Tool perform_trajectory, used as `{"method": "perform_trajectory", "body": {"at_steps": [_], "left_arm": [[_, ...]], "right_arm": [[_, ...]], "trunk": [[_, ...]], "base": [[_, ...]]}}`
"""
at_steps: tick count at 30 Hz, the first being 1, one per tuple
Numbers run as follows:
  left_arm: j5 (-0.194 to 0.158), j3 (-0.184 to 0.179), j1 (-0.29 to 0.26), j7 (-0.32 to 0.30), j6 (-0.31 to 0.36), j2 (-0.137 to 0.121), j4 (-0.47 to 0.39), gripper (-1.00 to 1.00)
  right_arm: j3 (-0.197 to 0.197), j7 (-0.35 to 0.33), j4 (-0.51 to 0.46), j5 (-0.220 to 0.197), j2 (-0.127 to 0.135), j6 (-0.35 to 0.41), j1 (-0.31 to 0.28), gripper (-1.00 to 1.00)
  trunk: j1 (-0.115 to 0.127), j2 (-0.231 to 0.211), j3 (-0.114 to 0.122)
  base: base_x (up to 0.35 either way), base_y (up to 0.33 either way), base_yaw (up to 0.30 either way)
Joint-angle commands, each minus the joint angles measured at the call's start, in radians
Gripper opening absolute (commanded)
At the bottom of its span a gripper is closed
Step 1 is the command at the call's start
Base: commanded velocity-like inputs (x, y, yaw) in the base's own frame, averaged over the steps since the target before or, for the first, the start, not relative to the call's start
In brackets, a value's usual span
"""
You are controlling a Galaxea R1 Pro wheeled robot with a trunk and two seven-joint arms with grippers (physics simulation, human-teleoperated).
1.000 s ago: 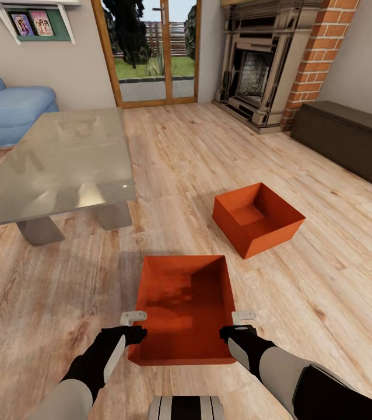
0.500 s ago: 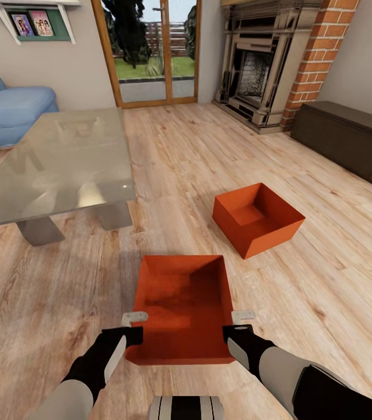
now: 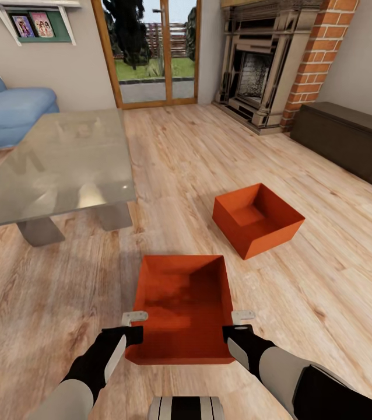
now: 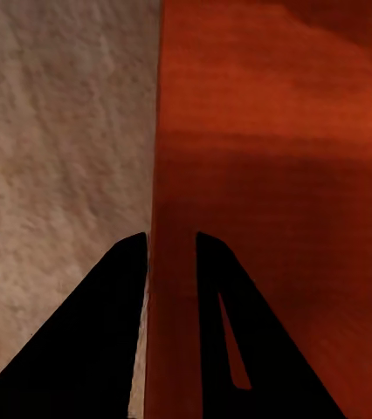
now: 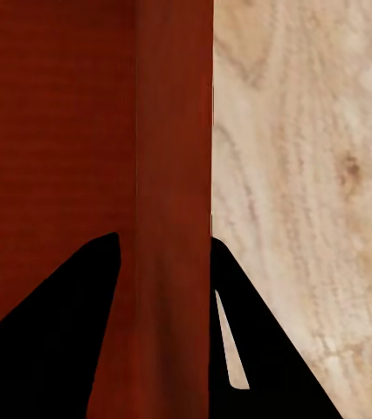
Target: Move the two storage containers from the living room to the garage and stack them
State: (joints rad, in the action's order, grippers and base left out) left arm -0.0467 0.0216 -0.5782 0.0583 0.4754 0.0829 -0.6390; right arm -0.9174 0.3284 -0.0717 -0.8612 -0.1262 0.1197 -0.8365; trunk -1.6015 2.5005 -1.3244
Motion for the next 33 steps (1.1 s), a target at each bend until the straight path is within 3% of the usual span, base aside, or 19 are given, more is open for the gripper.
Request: {"method": "perform_trajectory", "body": {"at_steps": [1, 33], "left_arm": [[0.013, 0.003, 0.000, 0.010, 0.008, 0.000, -0.002, -1.00], [0.011, 0.003, 0.000, 0.009, 0.007, -0.001, 0.004, -1.00]], "right_arm": [[0.000, 0.006, 0.003, 0.002, 0.002, 0.006, -0.001, -1.00], [-0.001, 0.006, 0.003, 0.005, 0.002, 0.005, 0.000, -1.00]], "trunk": [[0.001, 0.000, 0.003], [0.116, -0.210, 0.105]], "base": [[0.000, 0.000, 0.000], [0.000, 0.000, 0.000]]}}
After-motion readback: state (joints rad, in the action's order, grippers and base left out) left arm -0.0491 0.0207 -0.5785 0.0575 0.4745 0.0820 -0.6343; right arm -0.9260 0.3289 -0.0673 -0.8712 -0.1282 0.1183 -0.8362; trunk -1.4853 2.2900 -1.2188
